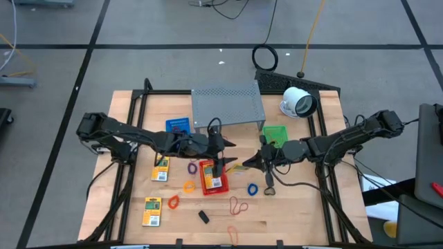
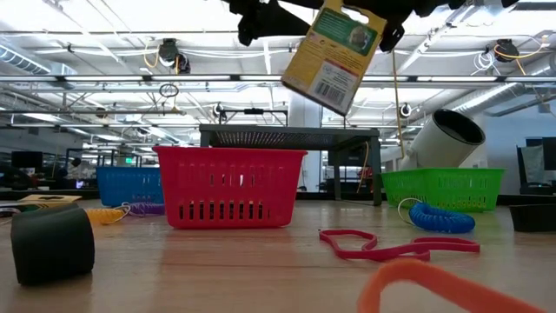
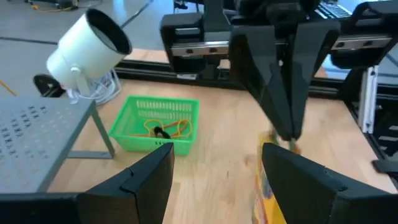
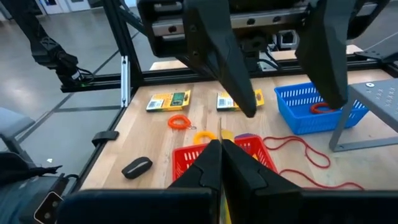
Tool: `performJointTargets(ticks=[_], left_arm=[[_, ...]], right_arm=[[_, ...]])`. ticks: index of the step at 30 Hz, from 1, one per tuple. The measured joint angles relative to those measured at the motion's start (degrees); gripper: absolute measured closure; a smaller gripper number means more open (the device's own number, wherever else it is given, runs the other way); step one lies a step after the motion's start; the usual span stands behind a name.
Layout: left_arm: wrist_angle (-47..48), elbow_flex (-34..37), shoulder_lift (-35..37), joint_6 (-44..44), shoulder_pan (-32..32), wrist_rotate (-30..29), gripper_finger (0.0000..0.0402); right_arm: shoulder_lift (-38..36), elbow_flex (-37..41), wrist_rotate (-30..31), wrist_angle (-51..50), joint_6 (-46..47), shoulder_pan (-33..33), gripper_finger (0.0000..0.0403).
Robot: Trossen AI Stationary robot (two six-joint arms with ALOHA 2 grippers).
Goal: Pick & Place Office Desk Supplies
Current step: Put the bottom right yellow crayon box into the red bin
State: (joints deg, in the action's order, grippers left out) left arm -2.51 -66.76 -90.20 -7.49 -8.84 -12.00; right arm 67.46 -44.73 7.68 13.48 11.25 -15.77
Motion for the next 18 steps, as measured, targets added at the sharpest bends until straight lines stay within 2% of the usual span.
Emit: performJointTargets(ticks=[8, 13, 18], left_arm=[[0.88, -0.22, 0.01, -0.11, -0.96, 0.14, 0.0147], [0.97, -0.22, 0.03, 0.17, -1.09, 4.76, 0.0147], [1.05, -0.22, 0.03, 0.26, -1.09, 4.99, 0.0147]], right_arm=[[0.02, 0.00, 0.20, -0.01, 0.00, 0.00, 0.0403], [0.79, 0.00, 0.05, 0.13, 0.01, 0.02, 0.0403], [0.82, 0.02, 0.02, 0.45, 0.00, 0.02, 0.0403]])
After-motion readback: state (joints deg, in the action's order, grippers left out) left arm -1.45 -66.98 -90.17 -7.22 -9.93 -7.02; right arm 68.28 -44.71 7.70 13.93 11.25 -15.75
